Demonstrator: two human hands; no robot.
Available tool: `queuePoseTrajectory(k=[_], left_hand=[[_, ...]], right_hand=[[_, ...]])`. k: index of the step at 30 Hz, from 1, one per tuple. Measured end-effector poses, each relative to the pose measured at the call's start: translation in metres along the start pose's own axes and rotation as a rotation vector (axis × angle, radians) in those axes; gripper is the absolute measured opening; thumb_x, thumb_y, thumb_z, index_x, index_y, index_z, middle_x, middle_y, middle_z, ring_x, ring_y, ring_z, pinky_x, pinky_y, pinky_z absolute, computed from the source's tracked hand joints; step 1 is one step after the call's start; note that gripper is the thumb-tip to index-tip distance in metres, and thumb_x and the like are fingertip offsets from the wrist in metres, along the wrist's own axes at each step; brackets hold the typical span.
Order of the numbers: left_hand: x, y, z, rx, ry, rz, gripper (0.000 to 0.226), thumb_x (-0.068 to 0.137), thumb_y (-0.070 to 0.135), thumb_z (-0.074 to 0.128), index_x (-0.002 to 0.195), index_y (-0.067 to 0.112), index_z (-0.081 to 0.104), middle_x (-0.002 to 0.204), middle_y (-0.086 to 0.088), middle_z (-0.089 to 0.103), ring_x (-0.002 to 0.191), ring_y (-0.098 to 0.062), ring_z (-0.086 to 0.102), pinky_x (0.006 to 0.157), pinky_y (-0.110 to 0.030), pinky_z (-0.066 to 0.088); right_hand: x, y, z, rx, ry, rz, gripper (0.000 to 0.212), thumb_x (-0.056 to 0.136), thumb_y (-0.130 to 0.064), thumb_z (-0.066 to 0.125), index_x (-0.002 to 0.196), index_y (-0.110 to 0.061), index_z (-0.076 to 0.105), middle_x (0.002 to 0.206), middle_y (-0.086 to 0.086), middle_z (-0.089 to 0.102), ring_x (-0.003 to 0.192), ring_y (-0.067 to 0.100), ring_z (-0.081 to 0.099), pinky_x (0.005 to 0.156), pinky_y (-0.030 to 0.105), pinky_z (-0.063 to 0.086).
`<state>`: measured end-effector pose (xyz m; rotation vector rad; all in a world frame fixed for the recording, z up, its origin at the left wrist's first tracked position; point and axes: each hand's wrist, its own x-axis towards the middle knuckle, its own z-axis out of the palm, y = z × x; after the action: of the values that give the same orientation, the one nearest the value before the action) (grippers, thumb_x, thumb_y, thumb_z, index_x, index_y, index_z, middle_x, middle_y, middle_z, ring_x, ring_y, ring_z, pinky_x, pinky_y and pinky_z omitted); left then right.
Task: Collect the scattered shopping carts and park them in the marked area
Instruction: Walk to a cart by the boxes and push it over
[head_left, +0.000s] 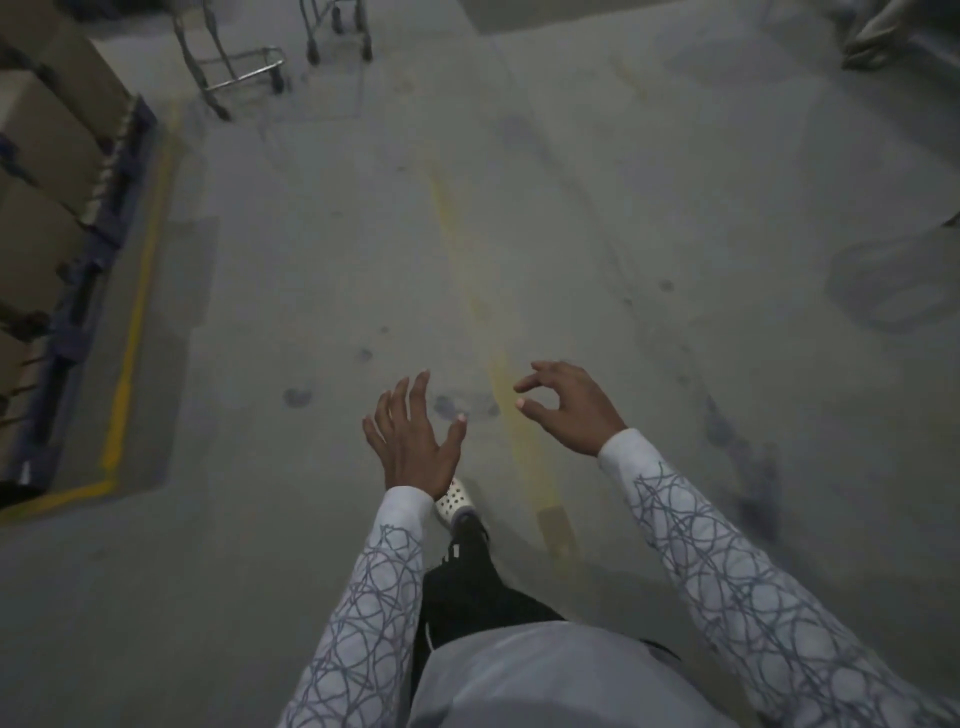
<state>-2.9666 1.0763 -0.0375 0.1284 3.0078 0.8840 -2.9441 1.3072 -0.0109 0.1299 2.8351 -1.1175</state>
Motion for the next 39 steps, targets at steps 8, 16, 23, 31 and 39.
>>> queuePoseTrajectory(k=[8, 16, 23, 31, 39], left_hand=[[0.234, -0.035, -0.027, -0.043, 0.03, -0.037, 0.07, 0.087, 0.06, 0.042, 0.151, 0.035, 0.03, 0.159, 0.0, 0.028, 0.147, -0.028, 0.015, 0.118, -0.056, 0.005], [0.401, -0.051, -0.058, -0.025, 0.064, -0.05, 0.064, 0.09, 0.061, 0.039, 0.148, 0.034, 0.036, 0.155, 0.003, 0.035, 0.146, -0.025, 0.018, 0.118, -0.054, 0.005], [0.571, -0.065, -0.037, 0.006, 0.072, -0.053, 0.068, 0.086, 0.067, 0.029, 0.144, 0.034, 0.04, 0.152, 0.004, 0.039, 0.145, -0.026, 0.02, 0.118, -0.054, 0.008], [0.797, -0.061, -0.049, 0.021, 0.136, -0.112, 0.065, 0.088, 0.065, 0.033, 0.143, 0.032, 0.043, 0.148, 0.003, 0.045, 0.143, -0.025, 0.024, 0.117, -0.053, 0.009], [0.952, -0.09, -0.062, -0.014, 0.144, -0.295, 0.059, 0.091, 0.06, 0.038, 0.142, 0.033, 0.043, 0.146, 0.002, 0.047, 0.143, -0.025, 0.024, 0.118, -0.052, 0.007]], right_hand=[[0.233, -0.065, 0.004, 0.028, -0.014, -0.014, 0.025, 0.09, -0.047, 0.066, 0.114, -0.039, 0.066, 0.149, -0.003, 0.048, 0.141, 0.018, 0.036, 0.114, 0.047, 0.031], [0.413, -0.111, -0.014, 0.087, 0.0, -0.016, 0.021, 0.09, -0.045, 0.068, 0.11, -0.04, 0.067, 0.147, -0.003, 0.05, 0.139, 0.019, 0.039, 0.113, 0.045, 0.033], [0.591, -0.113, -0.013, 0.137, -0.022, -0.027, 0.024, 0.089, -0.04, 0.07, 0.113, -0.035, 0.068, 0.147, 0.0, 0.051, 0.139, 0.02, 0.04, 0.114, 0.035, 0.03], [0.825, -0.136, -0.042, 0.123, -0.094, -0.083, 0.026, 0.089, -0.043, 0.069, 0.114, -0.034, 0.069, 0.146, 0.003, 0.052, 0.138, 0.02, 0.042, 0.113, 0.035, 0.032], [0.995, -0.166, -0.044, 0.126, -0.218, -0.101, 0.024, 0.09, -0.039, 0.07, 0.112, -0.031, 0.07, 0.145, 0.003, 0.053, 0.137, 0.019, 0.042, 0.11, 0.027, 0.028]])
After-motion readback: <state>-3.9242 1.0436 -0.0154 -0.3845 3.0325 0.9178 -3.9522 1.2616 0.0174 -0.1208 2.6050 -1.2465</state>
